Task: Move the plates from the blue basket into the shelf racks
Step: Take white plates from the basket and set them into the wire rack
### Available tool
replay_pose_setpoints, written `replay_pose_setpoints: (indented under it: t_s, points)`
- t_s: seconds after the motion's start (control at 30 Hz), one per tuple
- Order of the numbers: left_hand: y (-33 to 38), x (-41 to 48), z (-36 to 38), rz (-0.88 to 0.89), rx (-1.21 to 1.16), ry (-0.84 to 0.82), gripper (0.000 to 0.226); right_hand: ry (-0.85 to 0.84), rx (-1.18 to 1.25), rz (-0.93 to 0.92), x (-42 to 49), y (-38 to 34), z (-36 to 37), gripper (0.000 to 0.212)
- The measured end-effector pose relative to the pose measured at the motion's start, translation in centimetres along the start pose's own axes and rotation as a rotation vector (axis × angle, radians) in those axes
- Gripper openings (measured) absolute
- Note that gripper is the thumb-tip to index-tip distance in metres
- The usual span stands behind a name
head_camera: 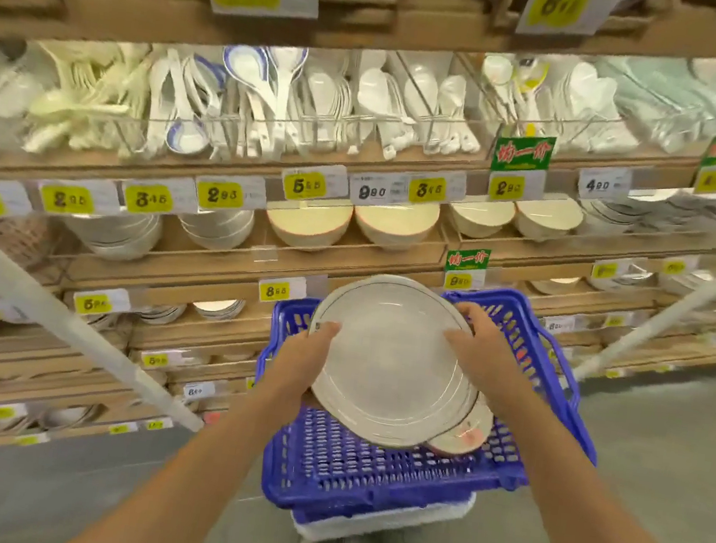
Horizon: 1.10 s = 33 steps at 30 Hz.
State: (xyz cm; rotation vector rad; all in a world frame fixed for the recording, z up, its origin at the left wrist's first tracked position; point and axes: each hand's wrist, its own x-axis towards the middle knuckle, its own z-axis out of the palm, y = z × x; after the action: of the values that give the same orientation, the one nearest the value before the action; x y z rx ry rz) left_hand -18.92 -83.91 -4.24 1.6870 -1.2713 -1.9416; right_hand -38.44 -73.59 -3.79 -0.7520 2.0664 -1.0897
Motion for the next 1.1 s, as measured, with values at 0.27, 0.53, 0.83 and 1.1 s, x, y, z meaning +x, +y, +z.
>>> replay_pose_setpoints:
  t_s: [0.27, 0.53, 0.83, 1.1]
  points:
    - [3.2, -4.2, 2.1, 0.137, -0.027, -0.068, 0.024, 0.063, 0.252, -0.056, -5.9, -1.2, -5.4, 0.030]
    - [4.9, -8.0, 11.9, 0.271, 0.097, -0.205, 0.034, 0.222, 0.327, -0.018, -9.0, 2.4, -14.1, 0.031]
    - [1.6, -12.0, 29.9, 0.239, 0.177, -0.421, 0.041, 0.383, 0.316, 0.029, -15.1, 10.5, -30.6, 0.034]
    - [1.0, -15.6, 42.7, 0.271, 0.247, -0.480, 0.030, 0.535, 0.344, 0.047, -18.4, 15.6, -41.3, 0.035]
